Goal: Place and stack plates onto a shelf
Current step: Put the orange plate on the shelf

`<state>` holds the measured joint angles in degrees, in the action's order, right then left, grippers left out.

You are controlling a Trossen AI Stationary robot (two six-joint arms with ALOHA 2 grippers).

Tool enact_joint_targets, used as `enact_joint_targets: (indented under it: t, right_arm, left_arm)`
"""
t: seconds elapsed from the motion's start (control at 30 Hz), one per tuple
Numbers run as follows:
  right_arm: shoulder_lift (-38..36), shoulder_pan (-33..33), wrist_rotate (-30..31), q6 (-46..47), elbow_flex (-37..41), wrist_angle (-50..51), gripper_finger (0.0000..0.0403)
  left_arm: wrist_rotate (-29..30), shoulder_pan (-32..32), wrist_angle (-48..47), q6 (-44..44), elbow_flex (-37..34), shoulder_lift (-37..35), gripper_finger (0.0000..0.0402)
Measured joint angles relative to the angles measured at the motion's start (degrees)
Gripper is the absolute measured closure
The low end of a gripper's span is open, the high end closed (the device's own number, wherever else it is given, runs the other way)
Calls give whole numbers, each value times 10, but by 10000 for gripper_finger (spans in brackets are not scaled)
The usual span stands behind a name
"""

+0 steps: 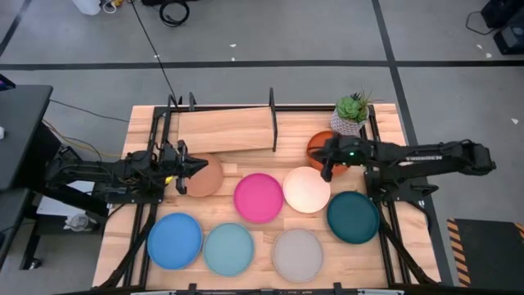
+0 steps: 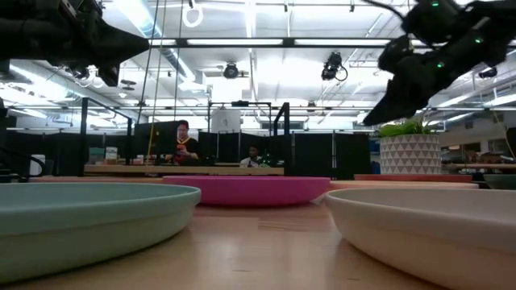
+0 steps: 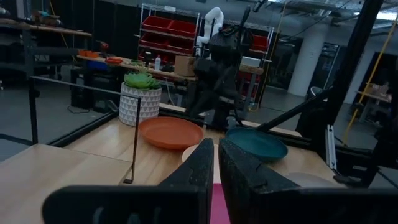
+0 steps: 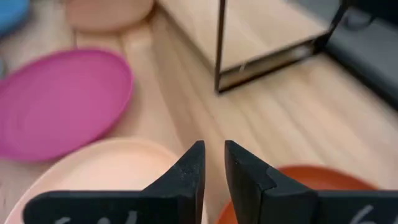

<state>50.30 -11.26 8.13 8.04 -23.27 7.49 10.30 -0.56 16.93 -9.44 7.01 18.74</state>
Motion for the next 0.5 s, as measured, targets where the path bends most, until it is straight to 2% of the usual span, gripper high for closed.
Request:
enact_joint_targets:
  t: [0.1, 0.33, 0.5]
  right_arm:
    - [56, 16, 0, 13, -56, 99, 334]
    - [170, 67, -2, 14, -174, 337, 328]
    - [229, 93, -9, 18, -208, 434, 276]
  left_arm:
    - [8, 0, 2, 27, 0, 0, 370]
    - [89, 0, 2, 61, 0, 0, 364]
    - [91, 0, 2, 72, 0, 0, 324]
